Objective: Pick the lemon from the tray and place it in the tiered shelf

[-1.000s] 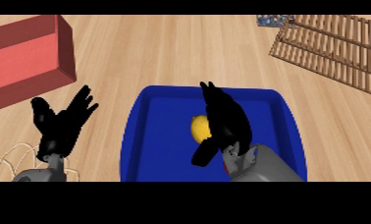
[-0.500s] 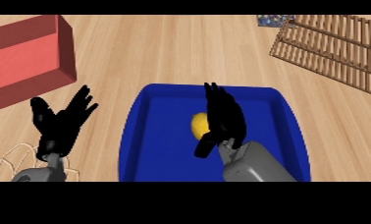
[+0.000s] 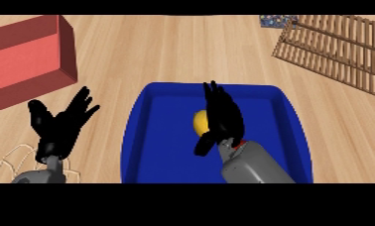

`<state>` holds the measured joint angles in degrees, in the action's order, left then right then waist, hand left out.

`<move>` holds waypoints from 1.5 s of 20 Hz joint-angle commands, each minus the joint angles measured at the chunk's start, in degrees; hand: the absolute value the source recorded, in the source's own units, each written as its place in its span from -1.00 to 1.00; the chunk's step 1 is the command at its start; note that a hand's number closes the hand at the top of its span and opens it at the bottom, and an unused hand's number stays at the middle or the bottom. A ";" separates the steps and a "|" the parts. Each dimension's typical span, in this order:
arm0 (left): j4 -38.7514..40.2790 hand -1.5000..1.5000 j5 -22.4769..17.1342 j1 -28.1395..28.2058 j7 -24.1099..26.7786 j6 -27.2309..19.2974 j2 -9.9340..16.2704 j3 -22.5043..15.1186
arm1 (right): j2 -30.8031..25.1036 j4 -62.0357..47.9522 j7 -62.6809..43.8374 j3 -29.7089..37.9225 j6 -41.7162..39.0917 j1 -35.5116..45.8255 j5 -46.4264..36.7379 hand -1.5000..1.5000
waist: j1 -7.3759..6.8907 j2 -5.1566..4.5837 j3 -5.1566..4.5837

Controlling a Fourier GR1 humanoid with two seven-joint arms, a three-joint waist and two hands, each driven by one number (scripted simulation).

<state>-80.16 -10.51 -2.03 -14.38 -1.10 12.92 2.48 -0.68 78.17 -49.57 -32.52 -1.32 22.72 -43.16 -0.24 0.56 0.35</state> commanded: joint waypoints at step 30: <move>2.48 0.00 -0.90 0.65 -2.46 3.29 1.11 3.12 | -16.85 26.74 -4.97 22.31 -3.09 7.43 1.35 1.00 | 1.49 -0.14 -0.45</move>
<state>-80.89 -9.42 -1.01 -15.20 -0.55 12.35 4.19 -14.63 97.52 -49.28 -13.47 -2.61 26.70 -39.91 1.04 0.72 0.44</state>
